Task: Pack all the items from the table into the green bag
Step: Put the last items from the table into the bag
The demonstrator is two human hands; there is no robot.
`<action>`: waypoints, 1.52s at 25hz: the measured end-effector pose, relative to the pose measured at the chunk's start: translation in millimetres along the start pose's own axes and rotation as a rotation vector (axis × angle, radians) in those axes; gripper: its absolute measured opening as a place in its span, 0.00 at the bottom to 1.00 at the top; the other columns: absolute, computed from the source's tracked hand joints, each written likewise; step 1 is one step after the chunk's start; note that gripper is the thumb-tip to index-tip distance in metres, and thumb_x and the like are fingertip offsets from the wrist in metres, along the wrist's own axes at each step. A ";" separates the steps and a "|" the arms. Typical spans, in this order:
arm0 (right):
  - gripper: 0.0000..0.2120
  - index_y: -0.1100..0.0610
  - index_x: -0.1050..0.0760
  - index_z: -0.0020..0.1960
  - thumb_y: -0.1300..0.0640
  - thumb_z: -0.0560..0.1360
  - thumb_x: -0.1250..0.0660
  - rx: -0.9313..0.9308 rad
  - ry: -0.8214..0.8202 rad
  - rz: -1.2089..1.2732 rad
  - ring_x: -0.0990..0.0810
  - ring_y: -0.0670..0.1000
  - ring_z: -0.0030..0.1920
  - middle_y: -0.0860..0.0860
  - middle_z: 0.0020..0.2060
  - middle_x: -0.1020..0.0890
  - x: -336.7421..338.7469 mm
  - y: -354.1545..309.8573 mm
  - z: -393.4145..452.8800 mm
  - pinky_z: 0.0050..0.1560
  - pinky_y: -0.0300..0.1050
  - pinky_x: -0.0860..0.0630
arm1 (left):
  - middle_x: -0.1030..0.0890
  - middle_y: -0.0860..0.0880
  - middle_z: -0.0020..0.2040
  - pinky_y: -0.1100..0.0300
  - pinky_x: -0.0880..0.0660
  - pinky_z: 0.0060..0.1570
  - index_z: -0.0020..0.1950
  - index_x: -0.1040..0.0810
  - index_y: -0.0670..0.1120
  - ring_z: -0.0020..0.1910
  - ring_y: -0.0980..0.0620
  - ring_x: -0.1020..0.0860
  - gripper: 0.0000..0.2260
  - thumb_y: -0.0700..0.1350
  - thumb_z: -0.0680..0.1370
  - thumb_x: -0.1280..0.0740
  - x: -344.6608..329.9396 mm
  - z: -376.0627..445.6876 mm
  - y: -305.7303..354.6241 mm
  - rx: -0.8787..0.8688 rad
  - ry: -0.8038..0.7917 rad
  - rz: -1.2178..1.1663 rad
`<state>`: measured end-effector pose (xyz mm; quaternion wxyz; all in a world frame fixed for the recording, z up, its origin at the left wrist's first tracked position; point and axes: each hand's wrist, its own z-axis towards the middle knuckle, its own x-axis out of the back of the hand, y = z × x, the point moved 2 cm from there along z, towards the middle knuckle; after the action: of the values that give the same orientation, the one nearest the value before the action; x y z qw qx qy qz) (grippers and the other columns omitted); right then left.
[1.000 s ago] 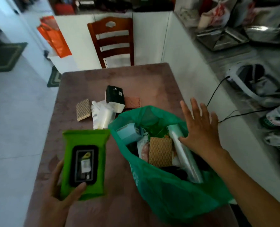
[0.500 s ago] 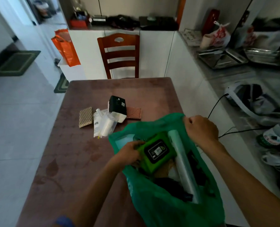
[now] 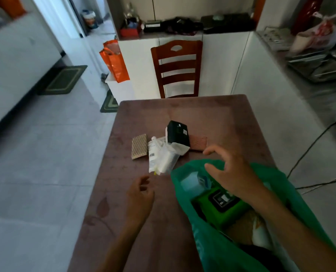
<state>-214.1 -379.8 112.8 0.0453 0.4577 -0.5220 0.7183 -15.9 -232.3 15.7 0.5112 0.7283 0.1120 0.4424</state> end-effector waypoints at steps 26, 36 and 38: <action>0.05 0.56 0.21 0.45 0.58 0.75 0.35 -0.516 0.039 -0.373 0.20 0.55 0.41 0.52 0.40 0.18 105.6 125.0 -87.5 0.38 0.44 0.27 | 0.30 0.66 0.59 0.74 0.33 0.52 0.67 0.37 0.64 0.57 0.65 0.28 0.36 0.57 0.65 0.23 -88.5 -79.5 104.8 -0.571 -1.153 0.351; 0.30 0.48 0.34 0.68 0.50 0.68 0.29 0.049 -0.076 -0.561 0.31 0.56 0.63 0.50 0.67 0.30 81.1 103.8 -90.2 0.58 0.52 0.31 | 0.42 0.52 0.76 0.56 0.38 0.68 0.75 0.44 0.56 0.72 0.54 0.41 0.35 0.66 0.72 0.37 -138.5 -141.4 79.2 -0.594 -0.720 0.277; 0.38 0.48 0.37 0.73 0.53 0.66 0.27 0.100 -0.172 -0.784 0.35 0.59 0.70 0.53 0.73 0.34 65.6 113.8 -87.5 0.65 0.58 0.38 | 0.30 0.54 0.67 0.60 0.31 0.62 0.68 0.34 0.55 0.64 0.58 0.31 0.24 0.64 0.75 0.40 -100.0 -145.7 77.8 -0.658 -0.628 0.146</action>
<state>-367.1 -388.9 75.2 0.2498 0.6820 -0.2742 0.6303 -207.3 -235.0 40.9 0.6919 0.6320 -0.2464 0.2473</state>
